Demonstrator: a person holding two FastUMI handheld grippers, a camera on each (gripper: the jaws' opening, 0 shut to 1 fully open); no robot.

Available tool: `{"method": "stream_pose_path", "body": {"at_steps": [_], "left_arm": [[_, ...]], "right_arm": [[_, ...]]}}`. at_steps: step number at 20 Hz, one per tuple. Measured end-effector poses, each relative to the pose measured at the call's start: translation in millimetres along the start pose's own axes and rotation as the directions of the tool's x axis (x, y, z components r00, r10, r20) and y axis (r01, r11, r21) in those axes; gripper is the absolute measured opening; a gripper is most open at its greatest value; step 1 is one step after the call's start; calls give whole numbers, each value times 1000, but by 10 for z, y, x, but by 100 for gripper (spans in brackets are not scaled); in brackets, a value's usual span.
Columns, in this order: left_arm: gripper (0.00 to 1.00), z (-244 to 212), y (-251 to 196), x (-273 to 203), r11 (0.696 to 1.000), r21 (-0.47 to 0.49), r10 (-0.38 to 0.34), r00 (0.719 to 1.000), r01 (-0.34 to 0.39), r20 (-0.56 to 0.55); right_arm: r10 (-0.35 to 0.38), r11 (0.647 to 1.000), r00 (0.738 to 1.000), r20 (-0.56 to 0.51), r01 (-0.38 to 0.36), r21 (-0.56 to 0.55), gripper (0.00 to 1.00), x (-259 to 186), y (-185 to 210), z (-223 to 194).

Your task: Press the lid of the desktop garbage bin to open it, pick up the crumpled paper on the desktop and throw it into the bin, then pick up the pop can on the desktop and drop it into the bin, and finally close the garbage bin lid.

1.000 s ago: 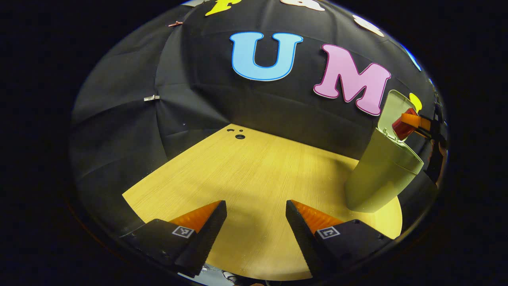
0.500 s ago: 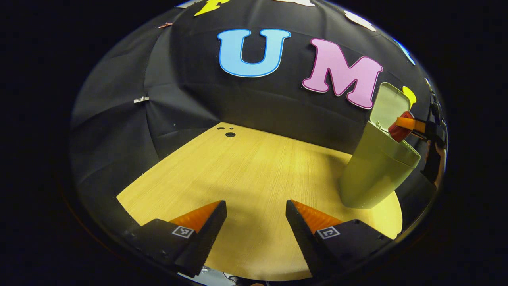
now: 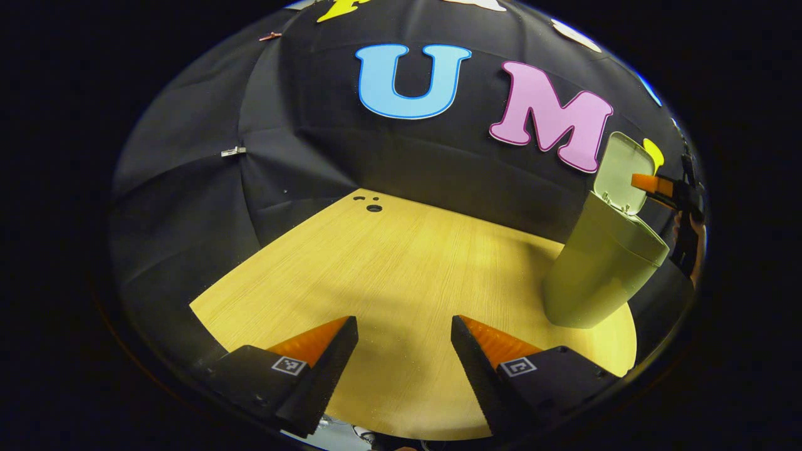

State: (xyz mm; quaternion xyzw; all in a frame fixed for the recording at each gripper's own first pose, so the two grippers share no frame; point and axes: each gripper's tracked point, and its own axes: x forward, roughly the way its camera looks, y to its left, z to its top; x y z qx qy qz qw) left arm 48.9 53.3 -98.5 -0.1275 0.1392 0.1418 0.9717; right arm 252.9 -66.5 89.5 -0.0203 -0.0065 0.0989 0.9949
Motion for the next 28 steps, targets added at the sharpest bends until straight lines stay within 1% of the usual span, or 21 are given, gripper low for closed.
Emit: {"method": "stream_pose_path", "body": {"at_steps": [3, 6, 9, 15, 18, 20, 22, 25, 27, 28], "left_arm": [[96, -33, 49, -22, 1000, -6, 8, 1000, -8, -5], [96, -86, 77, -32, 1000, -16, 5, 1000, -5, -15], [96, -103, 92, -52, 1000, -10, 8, 1000, -8, -19], [96, -151, 102, -58, 1000, -9, 6, 1000, -7, -30], [96, -187, 141, -68, 1000, -7, 13, 999, -14, -40], [96, -200, 167, -84, 1000, -13, 19, 999, -19, -45], [96, -200, 192, -101, 1000, -16, 26, 999, -27, -44], [96, -242, 240, -120, 999, -16, 35, 998, -36, -48], [96, -259, 261, -130, 999, -24, 41, 998, -42, -52], [96, -260, 261, -135, 999, -31, 41, 998, -43, -53]], "right_arm": [[-16, 1000, 998, 56, 16, -1, 93, 6, -32, 297], [-52, 998, 993, 103, 56, -29, 93, 70, -116, 555], [-68, 998, 987, 147, 69, -5, 93, 129, -145, 834], [-137, 990, 963, 233, 142, -6, 92, 241, -309, 1233], [-189, 982, 944, 270, 187, 31, 92, 339, -450, 1408], [-220, 975, 935, 278, 209, 69, 92, 429, -538, 1467], [-237, 971, 935, 264, 223, 85, 92, 502, -588, 1414], [-243, 970, 944, 223, 233, 72, 92, 673, -634, 1265], [-253, 968, 937, 242, 245, 63, 93, 703, -656, 1321], [-249, 968, 940, 232, 241, 65, 93, 717, -642, 1310]]}}
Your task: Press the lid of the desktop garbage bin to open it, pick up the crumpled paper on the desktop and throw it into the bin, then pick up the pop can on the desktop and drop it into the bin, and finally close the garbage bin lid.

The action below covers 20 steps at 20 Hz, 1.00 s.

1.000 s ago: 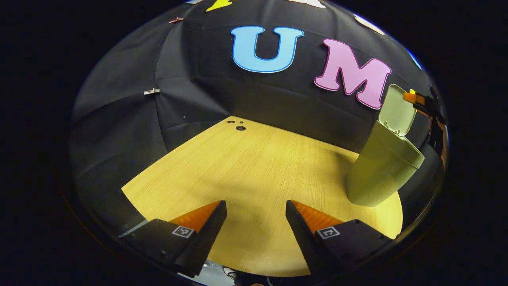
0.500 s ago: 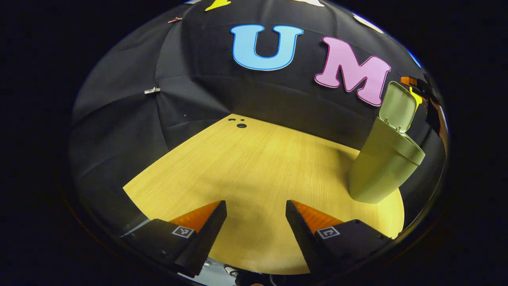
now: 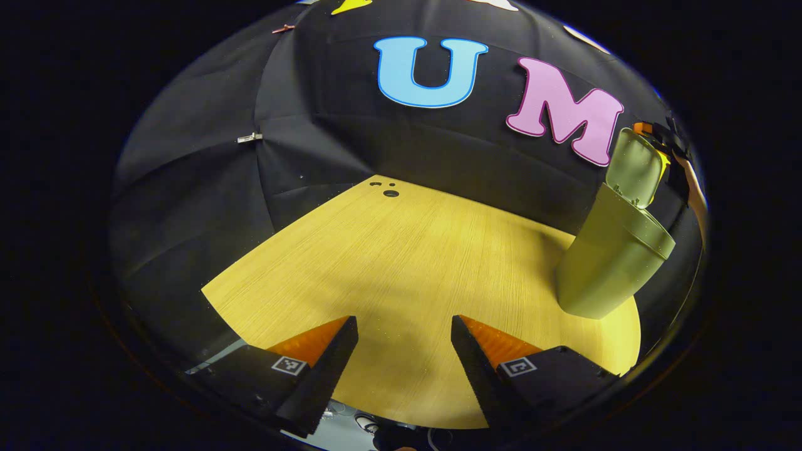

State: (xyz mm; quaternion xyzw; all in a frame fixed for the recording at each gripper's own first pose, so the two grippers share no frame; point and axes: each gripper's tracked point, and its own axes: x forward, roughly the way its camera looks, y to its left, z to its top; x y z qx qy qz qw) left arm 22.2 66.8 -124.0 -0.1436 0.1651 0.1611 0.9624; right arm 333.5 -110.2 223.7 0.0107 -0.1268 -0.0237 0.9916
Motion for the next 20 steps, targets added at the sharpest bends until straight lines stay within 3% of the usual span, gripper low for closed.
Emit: {"method": "stream_pose_path", "body": {"at_steps": [1, 2, 20], "left_arm": [[96, -8, -5, -2, 1000, -5, 0, 1000, 0, 1], [96, 3, -11, -2, 1000, -6, 0, 1000, 0, 4], [96, 57, -353, 249, 996, 41, -78, 997, 78, 5]], "right_arm": [[1, 1000, 1000, -11, -1, 9, 88, -11, 17, -21], [1, 1000, 1000, -14, -1, 13, 93, -17, 24, -15], [68, 997, 994, -90, -69, -14, 94, -878, 84, -317]]}}
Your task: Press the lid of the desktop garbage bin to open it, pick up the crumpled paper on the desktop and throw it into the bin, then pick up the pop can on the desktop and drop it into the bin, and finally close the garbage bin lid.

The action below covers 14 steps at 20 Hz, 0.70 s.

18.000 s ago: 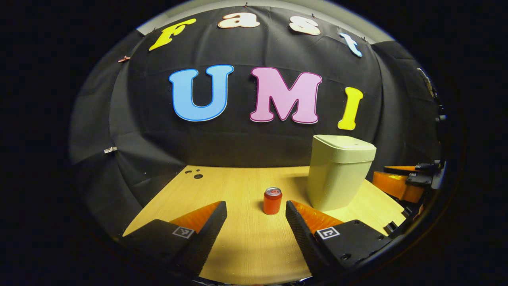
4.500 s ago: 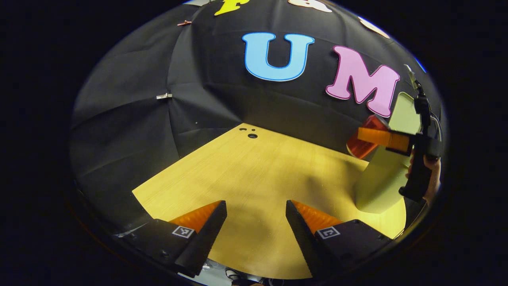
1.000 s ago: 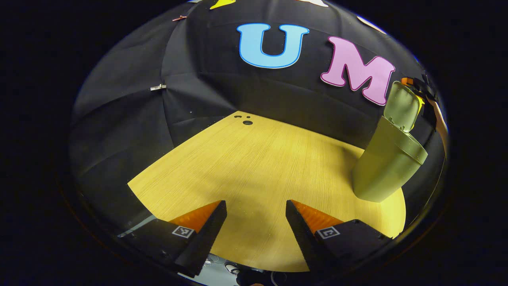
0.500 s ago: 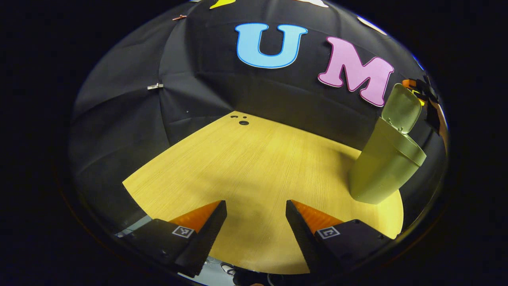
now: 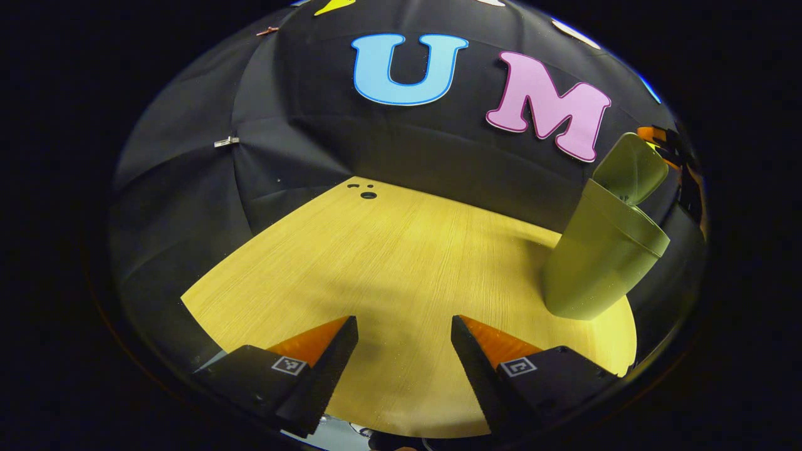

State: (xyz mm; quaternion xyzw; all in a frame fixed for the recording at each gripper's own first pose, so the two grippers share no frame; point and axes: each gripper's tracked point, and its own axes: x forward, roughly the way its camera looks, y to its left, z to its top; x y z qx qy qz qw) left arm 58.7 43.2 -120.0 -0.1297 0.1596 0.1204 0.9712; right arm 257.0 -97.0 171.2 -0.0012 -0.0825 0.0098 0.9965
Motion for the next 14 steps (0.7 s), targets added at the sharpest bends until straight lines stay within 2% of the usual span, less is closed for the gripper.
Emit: {"method": "stream_pose_path", "body": {"at_steps": [5, 7, 14], "left_arm": [[94, -10, -39, 30, 1000, 17, -3, 1000, 3, -8], [96, -20, -55, 41, 1000, 18, -5, 1000, 5, -12], [96, -99, -78, 44, 1000, 29, 6, 1000, -5, -31]], "right_arm": [[20, 1000, 998, -55, -19, 8, 94, -230, 103, -370], [31, 999, 996, -88, -32, -5, 94, -274, 138, -548], [53, 998, 973, -227, -55, -4, 94, -399, 199, -1201]]}}
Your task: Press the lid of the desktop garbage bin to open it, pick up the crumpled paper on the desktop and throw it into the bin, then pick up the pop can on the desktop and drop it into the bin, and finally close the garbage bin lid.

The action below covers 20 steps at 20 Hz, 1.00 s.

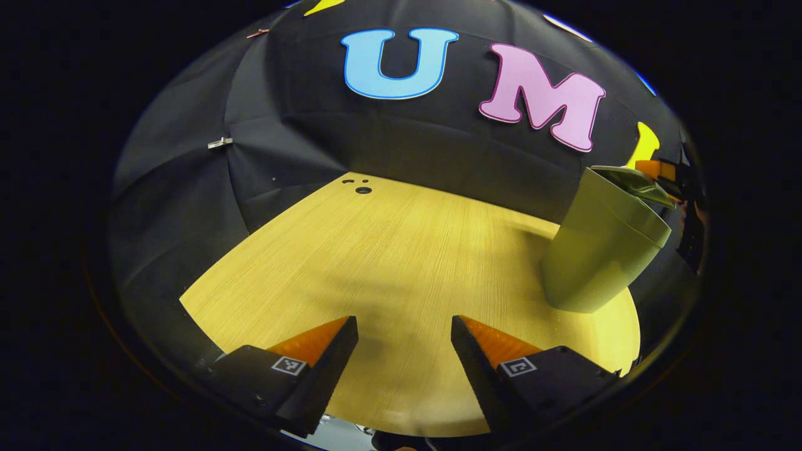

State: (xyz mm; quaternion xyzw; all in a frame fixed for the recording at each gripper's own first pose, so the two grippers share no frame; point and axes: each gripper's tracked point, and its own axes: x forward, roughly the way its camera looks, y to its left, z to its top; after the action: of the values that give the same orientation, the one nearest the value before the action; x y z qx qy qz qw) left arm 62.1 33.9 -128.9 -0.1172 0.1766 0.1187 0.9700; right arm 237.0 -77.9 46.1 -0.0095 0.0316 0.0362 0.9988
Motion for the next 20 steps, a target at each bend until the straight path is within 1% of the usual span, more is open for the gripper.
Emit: {"method": "stream_pose_path", "body": {"at_steps": [3, 6, 8, 12, 16, 17, 20], "left_arm": [[96, -39, -11, 1, 1000, 0, 3, 1000, -3, -8], [96, -64, -52, 5, 1000, 1, 4, 1000, -4, -13], [96, -69, -90, 16, 1000, 2, 3, 1000, -3, -14], [96, -77, -161, 34, 1000, 2, -1, 1000, 1, -15], [96, -71, -223, 54, 1000, 10, -3, 1000, 3, -17], [96, -64, -242, 61, 1000, 11, -4, 1000, 4, -18], [96, -58, -316, 48, 1000, 13, -14, 1000, 14, -19]], "right_arm": [[2, 1000, 999, -36, -2, 15, 95, 9, -32, -161], [9, 1000, 999, -52, -8, 23, 95, 7, -41, -238], [12, 1000, 998, -60, -11, 11, 95, 3, -34, -268], [23, 1000, 999, -41, -23, -4, 95, 21, -33, -263], [31, 999, 997, -70, -34, -34, 96, 27, -22, -304], [40, 998, 995, -90, -44, -46, 96, 30, -2, -367], [60, 997, 996, -63, -62, -40, 97, 51, -7, -334]]}}
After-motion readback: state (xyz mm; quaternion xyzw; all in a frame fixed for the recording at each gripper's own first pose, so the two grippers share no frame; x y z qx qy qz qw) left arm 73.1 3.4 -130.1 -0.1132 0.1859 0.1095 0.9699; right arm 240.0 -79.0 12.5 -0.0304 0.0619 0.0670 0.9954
